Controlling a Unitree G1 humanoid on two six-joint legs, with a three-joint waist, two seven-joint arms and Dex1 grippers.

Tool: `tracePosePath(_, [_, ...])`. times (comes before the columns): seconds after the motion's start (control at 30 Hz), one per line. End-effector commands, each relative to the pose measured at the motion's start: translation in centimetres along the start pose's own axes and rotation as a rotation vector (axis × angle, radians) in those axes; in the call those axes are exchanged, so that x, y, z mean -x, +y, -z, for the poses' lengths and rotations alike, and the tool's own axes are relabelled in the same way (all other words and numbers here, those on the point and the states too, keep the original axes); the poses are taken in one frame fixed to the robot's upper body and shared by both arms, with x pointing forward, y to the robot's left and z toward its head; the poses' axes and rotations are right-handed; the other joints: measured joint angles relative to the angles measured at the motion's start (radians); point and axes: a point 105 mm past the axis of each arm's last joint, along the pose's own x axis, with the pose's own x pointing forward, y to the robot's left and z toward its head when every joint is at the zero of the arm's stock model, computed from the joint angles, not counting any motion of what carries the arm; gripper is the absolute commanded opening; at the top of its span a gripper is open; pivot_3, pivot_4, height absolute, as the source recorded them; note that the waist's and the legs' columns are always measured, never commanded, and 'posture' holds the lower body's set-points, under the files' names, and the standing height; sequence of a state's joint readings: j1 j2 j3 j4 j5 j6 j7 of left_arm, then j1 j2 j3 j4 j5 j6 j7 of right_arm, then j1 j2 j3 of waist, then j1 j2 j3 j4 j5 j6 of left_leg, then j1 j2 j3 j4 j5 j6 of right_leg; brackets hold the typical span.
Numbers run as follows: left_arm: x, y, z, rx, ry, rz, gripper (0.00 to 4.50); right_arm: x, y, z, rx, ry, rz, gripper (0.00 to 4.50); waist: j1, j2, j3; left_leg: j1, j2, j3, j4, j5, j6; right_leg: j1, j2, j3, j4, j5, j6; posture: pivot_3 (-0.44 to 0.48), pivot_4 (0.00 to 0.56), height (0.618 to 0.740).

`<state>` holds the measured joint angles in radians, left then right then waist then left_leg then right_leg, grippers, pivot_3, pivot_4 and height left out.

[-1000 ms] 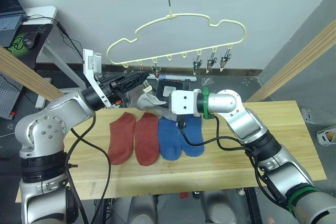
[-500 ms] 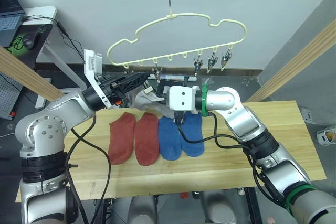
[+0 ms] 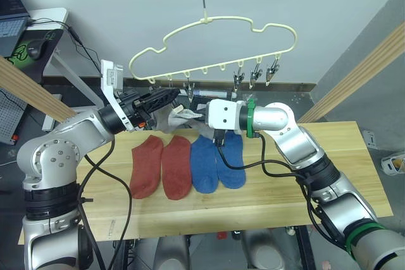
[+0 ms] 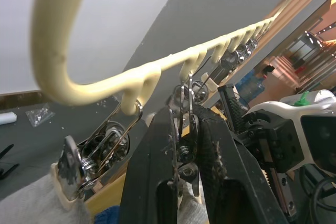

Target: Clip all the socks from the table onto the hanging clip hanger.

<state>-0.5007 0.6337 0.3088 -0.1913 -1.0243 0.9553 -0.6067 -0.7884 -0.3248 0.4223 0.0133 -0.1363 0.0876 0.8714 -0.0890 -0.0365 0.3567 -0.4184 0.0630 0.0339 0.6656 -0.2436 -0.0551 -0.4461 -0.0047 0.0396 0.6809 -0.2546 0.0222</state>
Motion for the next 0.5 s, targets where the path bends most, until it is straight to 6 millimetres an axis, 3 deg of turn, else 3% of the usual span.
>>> tracePosePath(0.03, [0.30, -0.31, 0.17, -0.025, 0.017, 0.010, 0.24, 0.08, -0.89, -1.92, 0.033, -0.062, 0.030, 0.00, 0.000, -0.001, 0.000, 0.000, 0.000, 0.000, 0.000, 0.000, 0.000, 0.000, 0.000, 0.000, 0.000, 0.000, 0.000, -0.197, 0.305, 0.735])
tracePosePath(0.5, [0.50, -0.04, 0.26, -0.039, 0.011, -0.010, 0.24, -0.42, -1.43, -2.28, 0.038, -0.077, 0.043, 0.00, -0.001, -0.003, -0.003, 0.000, 0.000, 0.000, 0.001, 0.000, 0.000, 0.000, 0.000, 0.000, 0.001, 0.000, 0.000, -0.180, 0.298, 0.735])
